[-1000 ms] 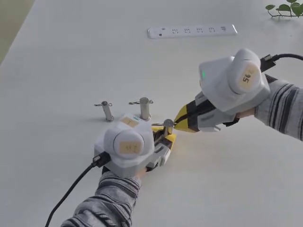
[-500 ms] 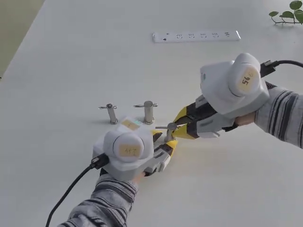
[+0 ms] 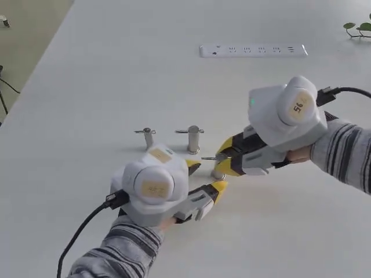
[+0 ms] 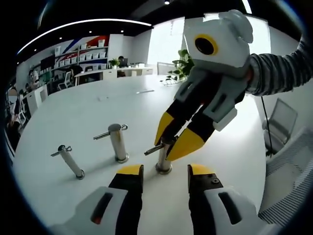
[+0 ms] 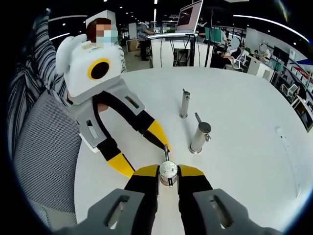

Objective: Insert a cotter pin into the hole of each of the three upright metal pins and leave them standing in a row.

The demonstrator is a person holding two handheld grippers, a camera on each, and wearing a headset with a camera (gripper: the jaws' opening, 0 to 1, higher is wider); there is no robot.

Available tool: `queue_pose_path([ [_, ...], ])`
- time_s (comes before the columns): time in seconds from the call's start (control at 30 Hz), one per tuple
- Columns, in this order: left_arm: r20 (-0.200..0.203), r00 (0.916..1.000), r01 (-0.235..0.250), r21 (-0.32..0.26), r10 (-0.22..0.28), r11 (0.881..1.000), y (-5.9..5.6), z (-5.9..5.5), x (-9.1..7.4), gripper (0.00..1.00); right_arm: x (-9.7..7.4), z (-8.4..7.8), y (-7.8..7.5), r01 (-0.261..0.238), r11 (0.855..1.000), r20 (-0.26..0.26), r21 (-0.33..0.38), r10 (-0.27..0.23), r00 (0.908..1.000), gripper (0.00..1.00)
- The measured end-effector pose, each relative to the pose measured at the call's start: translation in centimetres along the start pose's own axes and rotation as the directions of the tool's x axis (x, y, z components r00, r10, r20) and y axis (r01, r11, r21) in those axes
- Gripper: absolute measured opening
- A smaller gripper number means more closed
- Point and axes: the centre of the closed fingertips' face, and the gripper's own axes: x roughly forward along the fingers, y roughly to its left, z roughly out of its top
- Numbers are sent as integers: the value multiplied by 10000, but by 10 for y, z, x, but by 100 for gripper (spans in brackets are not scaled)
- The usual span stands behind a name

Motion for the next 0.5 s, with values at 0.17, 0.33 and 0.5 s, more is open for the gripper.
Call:
queue_pose_path([
  [0.17,16,10000,20,65,-20,10000,2,1,-9,39,-1,1,0,-91,9999,50,55,91,9999,9],
  [0.33,67,10000,-4,64,3,10000,5,2,-18,43,-2,1,-2,-189,9994,27,284,188,9998,8],
  [0.5,250,9997,-77,115,74,9999,10,7,-30,48,-8,2,-11,-142,9997,170,195,139,9998,8],
])
